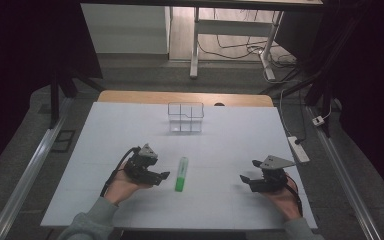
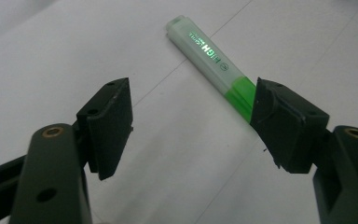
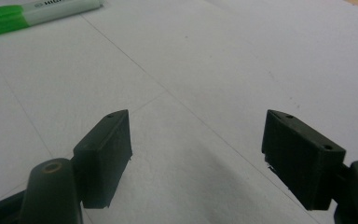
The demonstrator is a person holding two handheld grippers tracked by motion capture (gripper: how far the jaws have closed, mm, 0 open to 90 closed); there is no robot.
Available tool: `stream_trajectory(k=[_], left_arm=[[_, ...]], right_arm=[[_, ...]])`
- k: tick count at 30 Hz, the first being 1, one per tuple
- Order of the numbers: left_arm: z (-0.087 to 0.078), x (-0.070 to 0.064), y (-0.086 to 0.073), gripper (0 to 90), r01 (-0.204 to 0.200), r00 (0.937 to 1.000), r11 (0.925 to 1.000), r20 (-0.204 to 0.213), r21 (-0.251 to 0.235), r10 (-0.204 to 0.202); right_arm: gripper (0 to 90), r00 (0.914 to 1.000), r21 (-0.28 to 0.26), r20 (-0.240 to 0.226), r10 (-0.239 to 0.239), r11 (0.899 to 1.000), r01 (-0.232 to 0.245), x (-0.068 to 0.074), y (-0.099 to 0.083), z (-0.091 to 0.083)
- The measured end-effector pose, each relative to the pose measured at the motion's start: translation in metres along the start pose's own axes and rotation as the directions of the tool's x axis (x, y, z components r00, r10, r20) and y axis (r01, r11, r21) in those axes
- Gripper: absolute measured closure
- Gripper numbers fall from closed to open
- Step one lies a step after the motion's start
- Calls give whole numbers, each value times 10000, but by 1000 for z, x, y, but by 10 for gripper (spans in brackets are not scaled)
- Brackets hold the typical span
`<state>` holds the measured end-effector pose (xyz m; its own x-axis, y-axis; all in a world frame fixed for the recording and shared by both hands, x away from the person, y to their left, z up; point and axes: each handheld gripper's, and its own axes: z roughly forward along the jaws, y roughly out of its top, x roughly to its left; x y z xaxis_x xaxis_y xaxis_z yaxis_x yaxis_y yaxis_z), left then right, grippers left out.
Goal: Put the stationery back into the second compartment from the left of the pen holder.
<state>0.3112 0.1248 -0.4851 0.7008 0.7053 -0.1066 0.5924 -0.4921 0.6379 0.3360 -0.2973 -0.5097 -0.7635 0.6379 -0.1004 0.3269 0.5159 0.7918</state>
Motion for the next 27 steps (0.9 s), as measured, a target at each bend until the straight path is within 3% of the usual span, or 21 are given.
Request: stream_trajectory(k=[8, 27], left_arm=[[12, -13, 7, 296, 188, 9992, 9993, -354, 322, -176], [40, -37, 20, 311, 423, 9981, 9977, -475, 529, -398]], right_arm=[[234, 9999, -55, -111, 30, 10000, -31, -2, 1, 4], [234, 9999, -31, -113, 51, 10000, -52, -4, 1, 7]])
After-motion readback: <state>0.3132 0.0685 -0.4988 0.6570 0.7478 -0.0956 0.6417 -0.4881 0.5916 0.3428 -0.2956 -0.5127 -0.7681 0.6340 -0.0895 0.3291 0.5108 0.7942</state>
